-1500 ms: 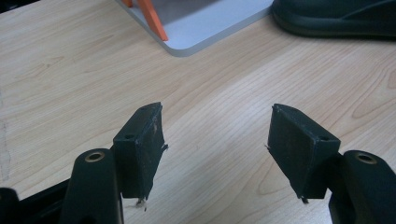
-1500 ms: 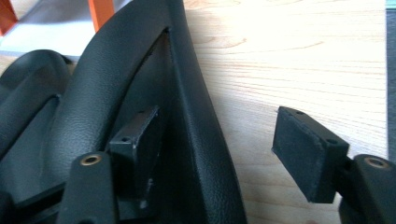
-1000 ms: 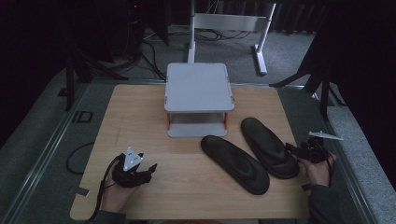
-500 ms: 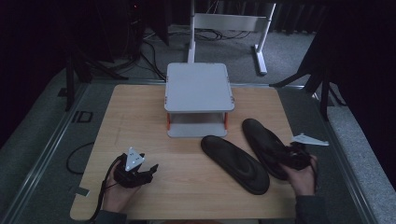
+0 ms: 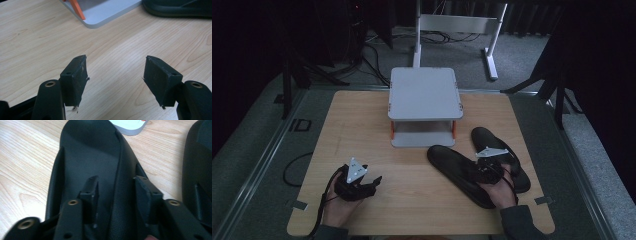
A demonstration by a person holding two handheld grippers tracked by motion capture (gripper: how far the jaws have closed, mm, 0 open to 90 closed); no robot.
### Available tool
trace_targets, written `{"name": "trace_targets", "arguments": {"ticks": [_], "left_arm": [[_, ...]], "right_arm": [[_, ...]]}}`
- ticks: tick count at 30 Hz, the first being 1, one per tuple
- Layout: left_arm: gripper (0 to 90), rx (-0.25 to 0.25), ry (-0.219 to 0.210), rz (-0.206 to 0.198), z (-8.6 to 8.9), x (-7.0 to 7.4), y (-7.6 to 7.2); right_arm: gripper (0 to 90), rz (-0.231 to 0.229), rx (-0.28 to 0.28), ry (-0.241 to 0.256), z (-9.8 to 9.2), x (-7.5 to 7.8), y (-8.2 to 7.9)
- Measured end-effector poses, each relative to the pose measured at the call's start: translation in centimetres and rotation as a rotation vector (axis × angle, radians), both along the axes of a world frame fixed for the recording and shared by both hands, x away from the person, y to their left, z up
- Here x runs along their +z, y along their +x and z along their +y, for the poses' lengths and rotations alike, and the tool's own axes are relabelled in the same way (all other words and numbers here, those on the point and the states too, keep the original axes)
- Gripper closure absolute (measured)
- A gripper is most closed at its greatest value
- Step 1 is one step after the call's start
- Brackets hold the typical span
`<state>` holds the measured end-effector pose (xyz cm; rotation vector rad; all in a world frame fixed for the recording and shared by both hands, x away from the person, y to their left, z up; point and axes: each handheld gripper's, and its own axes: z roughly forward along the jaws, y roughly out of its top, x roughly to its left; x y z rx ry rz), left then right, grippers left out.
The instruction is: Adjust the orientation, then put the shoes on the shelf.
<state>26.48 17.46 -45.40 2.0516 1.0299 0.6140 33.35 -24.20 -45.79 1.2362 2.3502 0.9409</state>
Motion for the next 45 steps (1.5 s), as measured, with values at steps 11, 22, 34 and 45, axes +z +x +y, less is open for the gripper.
{"name": "trace_targets", "arguments": {"ticks": [11,22,34,45], "left_arm": [[35.5,-0.022,0.003,0.005,-0.6,0.0,0.2],[35.6,-0.054,-0.011,0.007,-1.5,0.0,0.4],[35.6,-0.207,0.054,0.007,-6.1,0.6,3.2],[35.6,-0.342,0.084,0.046,-9.9,0.5,5.1]], "right_arm": [[72.8,-0.021,0.249,-0.013,3.2,0.4,-0.6],[71.6,-0.027,0.461,-0.024,9.2,0.2,-0.6],[37.5,-0.067,0.37,0.092,5.6,2.0,-3.2],[28.6,-0.008,0.323,0.089,2.5,-0.4,-6.1]]}}
